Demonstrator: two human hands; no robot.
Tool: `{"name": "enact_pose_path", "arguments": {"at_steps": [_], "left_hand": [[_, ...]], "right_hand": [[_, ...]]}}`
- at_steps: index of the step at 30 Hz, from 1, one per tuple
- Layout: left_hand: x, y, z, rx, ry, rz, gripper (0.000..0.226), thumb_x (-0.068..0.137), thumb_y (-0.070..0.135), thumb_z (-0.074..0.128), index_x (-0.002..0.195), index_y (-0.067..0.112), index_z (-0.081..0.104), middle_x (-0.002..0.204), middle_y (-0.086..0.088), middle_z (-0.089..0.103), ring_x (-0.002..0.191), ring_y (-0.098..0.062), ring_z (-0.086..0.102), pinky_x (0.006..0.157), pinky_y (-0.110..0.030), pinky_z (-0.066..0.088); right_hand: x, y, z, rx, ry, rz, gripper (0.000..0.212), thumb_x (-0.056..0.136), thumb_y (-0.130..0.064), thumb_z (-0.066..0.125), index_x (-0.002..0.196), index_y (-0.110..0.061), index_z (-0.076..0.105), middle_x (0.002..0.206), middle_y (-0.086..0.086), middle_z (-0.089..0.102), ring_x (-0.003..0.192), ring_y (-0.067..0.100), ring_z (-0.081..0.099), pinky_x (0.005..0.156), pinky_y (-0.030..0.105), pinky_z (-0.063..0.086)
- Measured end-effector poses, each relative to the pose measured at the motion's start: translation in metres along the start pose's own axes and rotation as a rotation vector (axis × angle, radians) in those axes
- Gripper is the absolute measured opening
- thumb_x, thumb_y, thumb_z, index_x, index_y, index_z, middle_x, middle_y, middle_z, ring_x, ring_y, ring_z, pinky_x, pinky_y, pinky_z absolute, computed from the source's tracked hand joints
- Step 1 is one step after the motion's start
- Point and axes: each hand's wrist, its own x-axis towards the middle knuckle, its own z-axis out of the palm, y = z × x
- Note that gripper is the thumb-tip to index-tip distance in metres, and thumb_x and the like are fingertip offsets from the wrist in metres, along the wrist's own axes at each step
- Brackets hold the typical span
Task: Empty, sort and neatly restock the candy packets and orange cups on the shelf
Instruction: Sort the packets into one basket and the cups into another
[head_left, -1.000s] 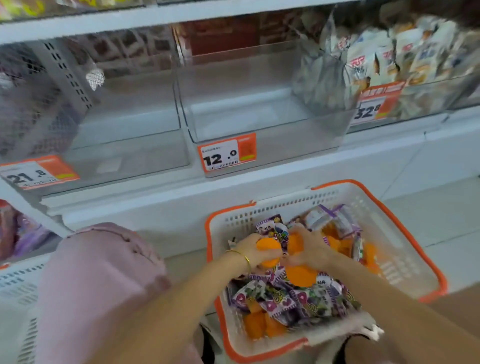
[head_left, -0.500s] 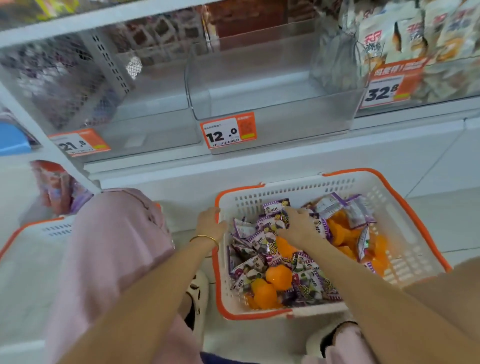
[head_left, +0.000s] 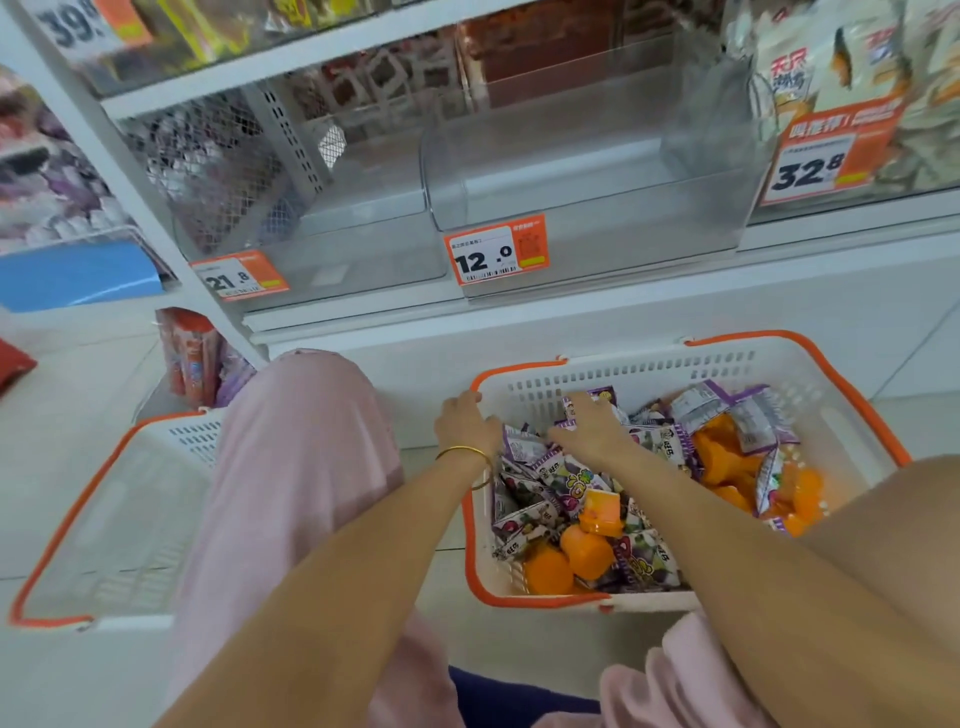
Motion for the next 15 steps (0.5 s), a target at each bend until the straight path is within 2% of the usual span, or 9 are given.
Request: {"name": "enact_pose_path", "arguments": {"at_steps": [2, 4, 6, 9, 12, 15], "left_hand": [[0.001, -0.011, -0.005, 0.04, 0.023, -0.01, 0.041, 0.093, 0.017, 0.05, 0.133, 0.009, 0.045, 0.135, -0.015, 0.045, 0.124, -0.03, 0.043, 0.104, -0.035, 0.031], [0.004, -0.029, -0.011, 0.092, 0.036, -0.058, 0.042, 0.093, 0.018, 0.049, 0.134, 0.01, 0.044, 0.136, -0.015, 0.044, 0.124, -0.032, 0.042, 0.105, -0.036, 0.03], [0.007, -0.054, -0.017, 0.196, 0.033, -0.115, 0.043, 0.094, 0.02, 0.046, 0.135, 0.009, 0.041, 0.137, -0.015, 0.042, 0.125, -0.033, 0.04, 0.106, -0.038, 0.029], [0.016, -0.095, -0.024, 0.251, 0.063, -0.254, 0.045, 0.093, 0.02, 0.046, 0.136, 0.008, 0.036, 0.139, -0.015, 0.037, 0.129, -0.034, 0.032, 0.105, -0.044, 0.029], [0.023, -0.138, -0.036, 0.28, 0.047, -0.4, 0.045, 0.094, 0.02, 0.044, 0.135, 0.007, 0.033, 0.14, -0.015, 0.037, 0.131, -0.034, 0.03, 0.102, -0.048, 0.031], [0.03, -0.18, -0.042, 0.265, -0.1, -0.47, 0.05, 0.095, 0.029, 0.046, 0.14, 0.012, 0.032, 0.142, -0.018, 0.039, 0.134, -0.037, 0.028, 0.106, -0.05, 0.026]], "right_hand": [[-0.001, 0.008, 0.004, 0.015, -0.048, 0.004, 0.069, 0.095, -0.032, 0.054, 0.151, -0.017, 0.017, 0.152, 0.022, 0.015, 0.1, 0.032, 0.054, 0.086, 0.04, 0.044], [-0.001, 0.012, 0.01, 0.004, -0.088, 0.006, 0.074, 0.094, -0.033, 0.053, 0.152, -0.018, 0.011, 0.151, 0.023, 0.019, 0.096, 0.032, 0.057, 0.093, 0.045, 0.045], [-0.001, 0.01, 0.014, -0.027, -0.098, -0.007, 0.073, 0.094, -0.034, 0.053, 0.152, -0.016, 0.011, 0.152, 0.022, 0.022, 0.109, 0.033, 0.054, 0.102, 0.047, 0.042], [0.0, 0.002, 0.02, -0.072, -0.085, -0.038, 0.065, 0.095, -0.031, 0.053, 0.148, -0.011, 0.021, 0.15, 0.02, 0.026, 0.13, 0.036, 0.037, 0.107, 0.045, 0.035], [0.001, -0.003, 0.028, -0.069, -0.048, -0.07, 0.06, 0.096, -0.03, 0.052, 0.146, -0.009, 0.027, 0.149, 0.019, 0.03, 0.132, 0.033, 0.037, 0.106, 0.042, 0.034], [-0.001, 0.0, 0.04, -0.039, -0.013, -0.064, 0.06, 0.096, -0.036, 0.051, 0.146, -0.01, 0.029, 0.15, 0.015, 0.034, 0.135, 0.029, 0.035, 0.107, 0.039, 0.032]]}}
